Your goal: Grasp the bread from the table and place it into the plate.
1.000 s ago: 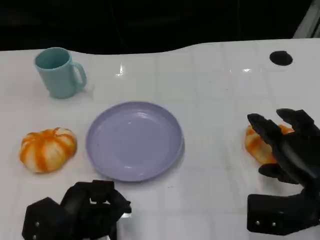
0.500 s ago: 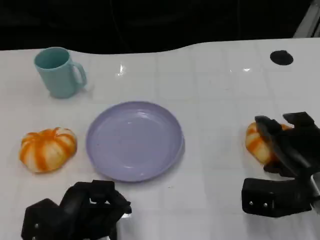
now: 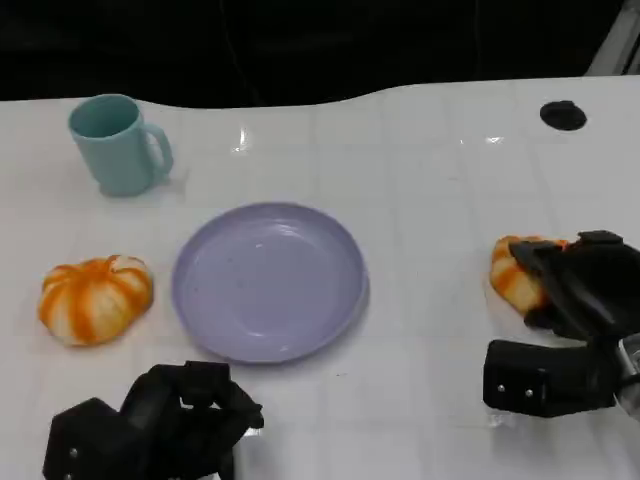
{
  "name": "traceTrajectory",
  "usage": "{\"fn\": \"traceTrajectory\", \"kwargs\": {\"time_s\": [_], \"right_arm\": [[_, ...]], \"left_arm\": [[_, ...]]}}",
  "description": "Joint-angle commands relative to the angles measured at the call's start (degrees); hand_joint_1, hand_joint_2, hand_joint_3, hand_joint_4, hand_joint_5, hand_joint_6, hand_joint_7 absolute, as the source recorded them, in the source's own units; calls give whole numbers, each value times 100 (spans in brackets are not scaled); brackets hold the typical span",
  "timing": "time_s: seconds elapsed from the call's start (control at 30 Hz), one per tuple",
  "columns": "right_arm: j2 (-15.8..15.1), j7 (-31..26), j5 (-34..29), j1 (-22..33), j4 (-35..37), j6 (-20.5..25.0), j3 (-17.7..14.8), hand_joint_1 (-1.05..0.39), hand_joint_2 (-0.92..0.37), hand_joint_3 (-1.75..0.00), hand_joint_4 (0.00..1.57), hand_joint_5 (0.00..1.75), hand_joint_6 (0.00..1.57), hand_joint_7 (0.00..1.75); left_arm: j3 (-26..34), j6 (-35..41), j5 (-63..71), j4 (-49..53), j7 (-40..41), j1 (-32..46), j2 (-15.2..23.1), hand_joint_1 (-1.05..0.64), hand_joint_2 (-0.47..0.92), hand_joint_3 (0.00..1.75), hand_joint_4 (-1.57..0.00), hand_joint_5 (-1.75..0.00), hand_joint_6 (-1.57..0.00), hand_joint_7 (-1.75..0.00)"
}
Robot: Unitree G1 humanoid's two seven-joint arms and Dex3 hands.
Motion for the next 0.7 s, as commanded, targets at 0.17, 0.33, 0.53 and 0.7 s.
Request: {"fn": "traceTrajectory", "kwargs": {"time_s": [0.17, 0.33, 0.53, 0.7], "right_arm": [[-37, -572, 158, -83, 542, -438, 179, -22, -84, -37, 89, 175, 69, 155], [-38, -784, 272, -67, 609, -564, 185, -21, -71, -56, 92, 175, 81, 126], [-83, -1109, 308, -9, 530, -739, 207, -19, -55, -81, 93, 175, 76, 146], [-126, -1231, 275, 45, 199, -727, 201, -19, -47, -91, 90, 175, 64, 174]], "left_arm": [[18, 69, 31, -135, 67, 75, 31, -105, 62, 53, -157, -120, -140, -80], [11, 43, 52, -137, 61, 86, 45, -105, 63, 53, -157, -121, -140, -80], [13, 84, 46, -125, 75, 71, 42, -105, 62, 53, -157, -121, -140, -80], [13, 29, 44, -62, 59, 44, 34, -105, 62, 53, -157, -120, -140, -80]]}}
